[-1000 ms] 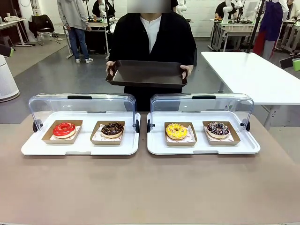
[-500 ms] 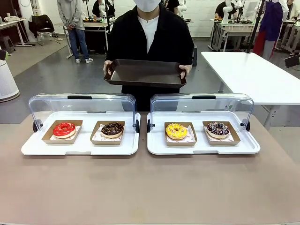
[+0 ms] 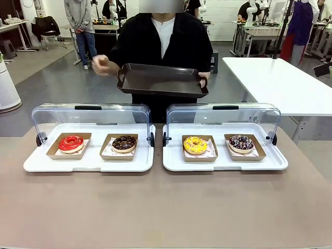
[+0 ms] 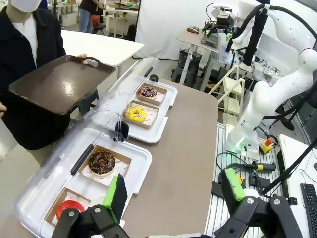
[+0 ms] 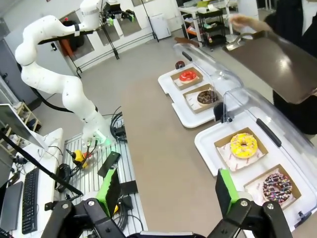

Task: Provide the desired donut to the person.
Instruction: Pick up and lift the Paper togo box containing the Donut pointed at by the person.

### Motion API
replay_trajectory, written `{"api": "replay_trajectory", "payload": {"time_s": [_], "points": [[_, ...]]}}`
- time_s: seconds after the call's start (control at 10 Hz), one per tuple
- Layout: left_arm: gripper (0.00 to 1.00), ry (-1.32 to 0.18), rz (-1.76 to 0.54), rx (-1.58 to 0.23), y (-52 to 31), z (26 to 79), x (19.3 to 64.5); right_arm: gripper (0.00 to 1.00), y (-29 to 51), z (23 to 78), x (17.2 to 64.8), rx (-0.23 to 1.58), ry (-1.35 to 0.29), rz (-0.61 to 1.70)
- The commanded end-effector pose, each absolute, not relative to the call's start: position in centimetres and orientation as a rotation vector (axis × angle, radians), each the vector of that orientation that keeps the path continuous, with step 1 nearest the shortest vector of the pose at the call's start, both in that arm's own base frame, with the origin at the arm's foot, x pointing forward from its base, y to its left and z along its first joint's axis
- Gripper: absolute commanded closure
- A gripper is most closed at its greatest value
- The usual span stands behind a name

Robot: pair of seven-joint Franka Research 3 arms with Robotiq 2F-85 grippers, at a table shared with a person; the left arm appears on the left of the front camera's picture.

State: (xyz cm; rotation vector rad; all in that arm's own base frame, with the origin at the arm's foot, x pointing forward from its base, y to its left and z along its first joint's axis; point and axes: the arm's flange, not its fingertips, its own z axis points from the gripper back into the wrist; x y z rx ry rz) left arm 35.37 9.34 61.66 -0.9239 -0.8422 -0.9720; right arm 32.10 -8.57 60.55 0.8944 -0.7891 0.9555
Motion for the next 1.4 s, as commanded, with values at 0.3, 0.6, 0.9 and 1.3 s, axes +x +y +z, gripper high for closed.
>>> {"api": "replay_trajectory", "payload": {"time_s": [0.3, 0.6, 0.9, 1.3], "points": [[0.0, -0.838, -0.973, -0.933, 9.06, 61.8, 35.44, 0.0, -8.68, 60.54, 32.17, 0.904, -0.795, 0.953], [0.0, -0.838, -0.973, -0.933, 9.06, 61.8, 35.44, 0.0, -8.68, 60.54, 32.17, 0.904, -0.795, 0.953], [0.0, -0.838, -0.973, -0.933, 9.06, 61.8, 35.44, 0.0, -8.68, 60.54, 32.17, 0.904, -0.795, 0.953], [0.0, -0.838, -0.973, -0.933, 9.06, 61.8, 35.44, 0.0, -8.68, 60.54, 32.17, 0.904, -0.795, 0.953]]}}
